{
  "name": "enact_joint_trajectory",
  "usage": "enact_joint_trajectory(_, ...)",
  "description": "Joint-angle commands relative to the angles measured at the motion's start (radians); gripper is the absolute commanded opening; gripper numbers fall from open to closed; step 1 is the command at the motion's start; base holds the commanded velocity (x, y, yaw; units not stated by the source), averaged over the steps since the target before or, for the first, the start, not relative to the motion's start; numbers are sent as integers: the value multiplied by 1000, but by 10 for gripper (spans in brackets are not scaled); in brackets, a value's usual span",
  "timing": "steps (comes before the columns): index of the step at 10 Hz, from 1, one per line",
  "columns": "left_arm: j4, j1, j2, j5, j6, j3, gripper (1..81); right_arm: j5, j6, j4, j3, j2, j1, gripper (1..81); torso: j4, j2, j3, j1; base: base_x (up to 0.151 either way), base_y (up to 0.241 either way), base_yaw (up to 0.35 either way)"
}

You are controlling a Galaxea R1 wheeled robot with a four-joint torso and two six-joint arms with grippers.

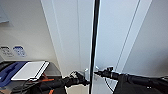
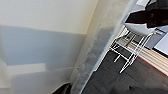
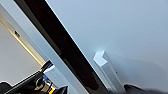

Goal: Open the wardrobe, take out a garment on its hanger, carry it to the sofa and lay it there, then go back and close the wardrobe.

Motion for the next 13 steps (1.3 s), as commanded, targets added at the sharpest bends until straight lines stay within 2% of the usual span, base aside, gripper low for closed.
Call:
enact_joint_trajectory(1,-54,-111,56,-108,4,325,811,-68,8,-3,82,9,117,811,0,0,0,0,0,0,0)
enact_joint_trajectory(7,-50,-52,-61,-105,4,474,811,-63,-4,-11,171,3,63,811,0,0,0,0,0,0,0)
enact_joint_trajectory(11,-47,-37,-67,-105,6,485,811,-57,-4,-11,187,62,32,811,0,0,0,1,0,0,0)
enact_joint_trajectory(13,-41,-14,-76,-105,6,502,811,-57,-6,-13,217,49,-6,811,0,0,0,1,0,0,0)
